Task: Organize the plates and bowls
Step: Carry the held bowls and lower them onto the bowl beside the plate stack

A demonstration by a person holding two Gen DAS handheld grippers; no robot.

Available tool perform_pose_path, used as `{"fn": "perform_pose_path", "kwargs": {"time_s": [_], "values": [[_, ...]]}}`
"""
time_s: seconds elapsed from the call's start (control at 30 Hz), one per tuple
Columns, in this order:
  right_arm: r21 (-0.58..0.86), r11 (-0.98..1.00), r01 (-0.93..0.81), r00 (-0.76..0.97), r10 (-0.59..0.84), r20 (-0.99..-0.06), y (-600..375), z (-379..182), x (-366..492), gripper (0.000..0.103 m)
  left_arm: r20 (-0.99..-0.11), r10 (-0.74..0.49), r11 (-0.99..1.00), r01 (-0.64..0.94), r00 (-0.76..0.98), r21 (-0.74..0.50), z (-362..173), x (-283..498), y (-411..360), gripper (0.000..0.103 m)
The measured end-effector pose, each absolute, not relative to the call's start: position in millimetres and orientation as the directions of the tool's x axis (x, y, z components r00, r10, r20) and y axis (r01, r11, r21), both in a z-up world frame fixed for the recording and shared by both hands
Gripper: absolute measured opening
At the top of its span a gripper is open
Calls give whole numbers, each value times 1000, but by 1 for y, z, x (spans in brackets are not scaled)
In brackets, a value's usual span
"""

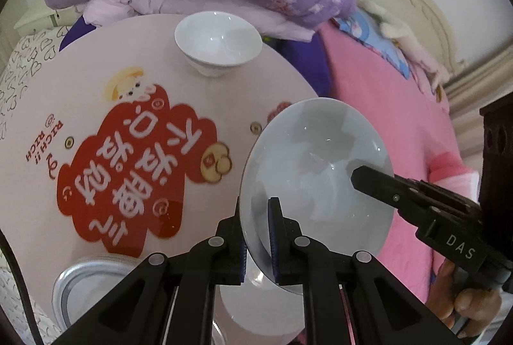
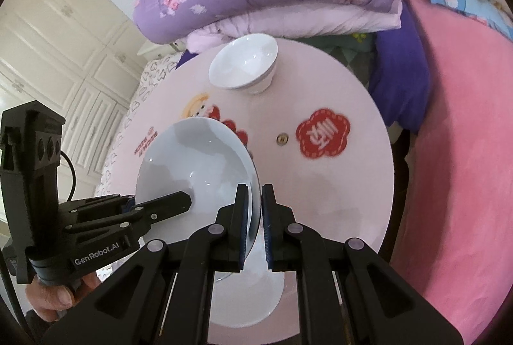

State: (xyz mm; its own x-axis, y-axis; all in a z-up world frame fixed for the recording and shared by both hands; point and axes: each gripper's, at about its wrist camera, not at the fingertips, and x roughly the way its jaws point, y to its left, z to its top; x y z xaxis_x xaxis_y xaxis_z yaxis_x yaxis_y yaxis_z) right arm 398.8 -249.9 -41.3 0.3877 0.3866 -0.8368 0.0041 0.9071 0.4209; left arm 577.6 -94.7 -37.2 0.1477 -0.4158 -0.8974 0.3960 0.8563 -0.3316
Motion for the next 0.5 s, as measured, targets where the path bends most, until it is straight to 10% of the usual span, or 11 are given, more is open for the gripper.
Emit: {"fn": "perform_pose_path", "kwargs": {"time_s": [0.5], "values": [[407, 913, -20, 324, 391, -861, -229, -63, 355, 8, -924, -363, 854, 441, 124, -276, -47, 528, -84, 8]]}}
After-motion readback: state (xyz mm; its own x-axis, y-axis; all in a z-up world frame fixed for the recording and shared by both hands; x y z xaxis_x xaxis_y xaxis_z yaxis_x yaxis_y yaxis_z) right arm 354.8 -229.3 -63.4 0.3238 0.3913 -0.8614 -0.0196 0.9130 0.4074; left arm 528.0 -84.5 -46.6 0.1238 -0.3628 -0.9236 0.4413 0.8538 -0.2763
